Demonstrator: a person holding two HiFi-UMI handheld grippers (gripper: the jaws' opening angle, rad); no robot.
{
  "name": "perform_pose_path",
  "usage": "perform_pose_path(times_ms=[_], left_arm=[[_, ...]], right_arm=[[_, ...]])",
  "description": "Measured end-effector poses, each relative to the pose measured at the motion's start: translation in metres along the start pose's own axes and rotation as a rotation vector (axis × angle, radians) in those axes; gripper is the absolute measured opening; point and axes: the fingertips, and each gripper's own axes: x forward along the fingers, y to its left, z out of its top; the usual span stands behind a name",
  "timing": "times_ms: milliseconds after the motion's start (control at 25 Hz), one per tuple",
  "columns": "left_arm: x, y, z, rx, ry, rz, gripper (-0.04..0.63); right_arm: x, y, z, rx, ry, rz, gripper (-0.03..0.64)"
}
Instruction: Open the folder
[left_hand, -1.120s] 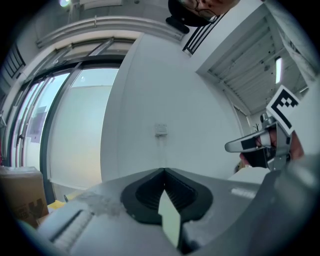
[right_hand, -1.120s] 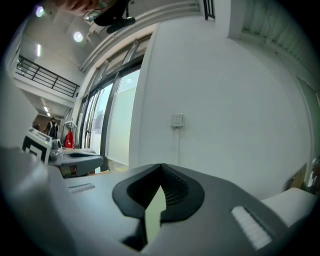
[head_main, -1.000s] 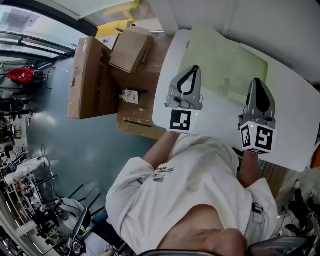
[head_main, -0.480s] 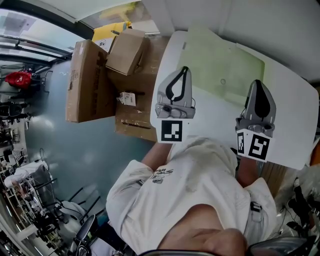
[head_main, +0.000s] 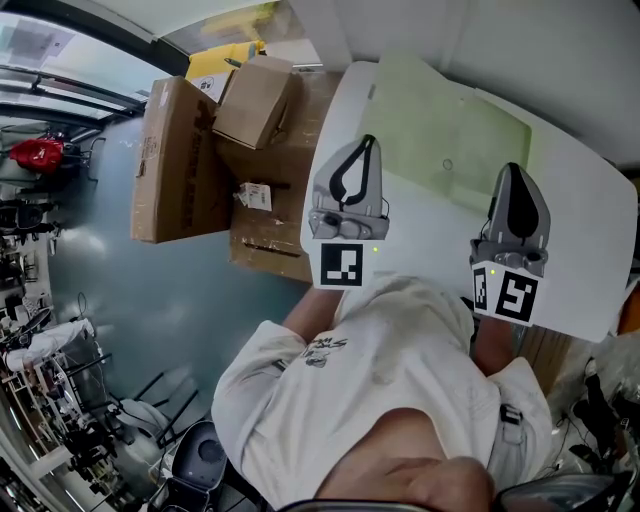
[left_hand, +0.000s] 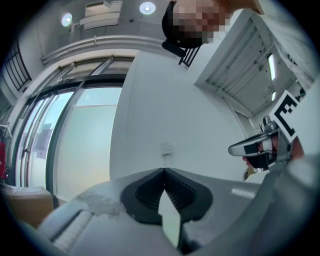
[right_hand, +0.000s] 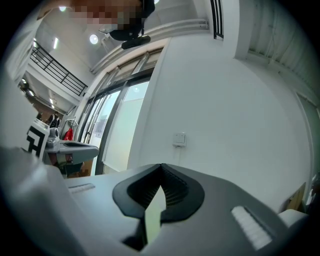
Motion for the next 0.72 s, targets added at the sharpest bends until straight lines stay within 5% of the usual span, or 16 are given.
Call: perform_pose_path(times_ms=[720], left_arm=[[-0.0011,-0.0008,-0.0052,-0.007,0.029,-0.003,0.001]], right_arm=[[0.0015,0.0044,-0.0011,-0.035,0.013,0.015,-0.002]])
